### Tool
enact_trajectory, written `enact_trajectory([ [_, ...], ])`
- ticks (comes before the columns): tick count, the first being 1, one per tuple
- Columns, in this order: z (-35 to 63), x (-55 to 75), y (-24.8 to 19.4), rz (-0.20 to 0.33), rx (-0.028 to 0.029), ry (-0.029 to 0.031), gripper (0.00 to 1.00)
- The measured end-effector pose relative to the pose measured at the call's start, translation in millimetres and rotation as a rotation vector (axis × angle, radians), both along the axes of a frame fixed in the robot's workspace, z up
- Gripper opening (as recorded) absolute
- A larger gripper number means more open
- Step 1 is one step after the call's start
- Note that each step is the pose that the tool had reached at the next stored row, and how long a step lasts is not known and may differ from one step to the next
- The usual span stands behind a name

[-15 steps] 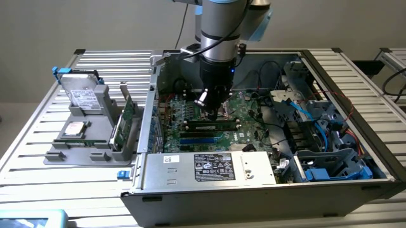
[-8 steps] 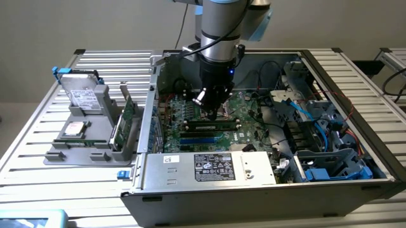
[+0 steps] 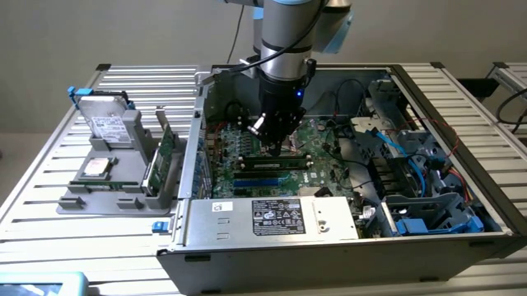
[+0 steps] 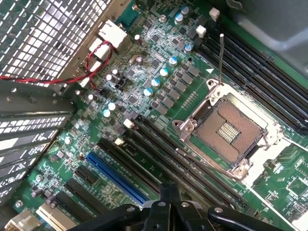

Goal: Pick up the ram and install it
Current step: 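Press down the ram until it locks into place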

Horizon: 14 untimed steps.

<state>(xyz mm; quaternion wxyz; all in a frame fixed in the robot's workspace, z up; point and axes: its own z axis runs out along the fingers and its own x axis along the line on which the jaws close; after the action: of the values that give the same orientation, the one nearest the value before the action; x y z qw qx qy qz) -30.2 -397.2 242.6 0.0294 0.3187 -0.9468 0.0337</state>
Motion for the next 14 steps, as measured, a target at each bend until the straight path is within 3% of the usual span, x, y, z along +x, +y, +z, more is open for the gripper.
enact_trajectory([
  [8,0.0,0.0,0.0,-0.073,0.0,-0.0073,0.11],
  [14,0.0,0.0,-0.1,-0.125,-0.0028,-0.0087,0.11],
])
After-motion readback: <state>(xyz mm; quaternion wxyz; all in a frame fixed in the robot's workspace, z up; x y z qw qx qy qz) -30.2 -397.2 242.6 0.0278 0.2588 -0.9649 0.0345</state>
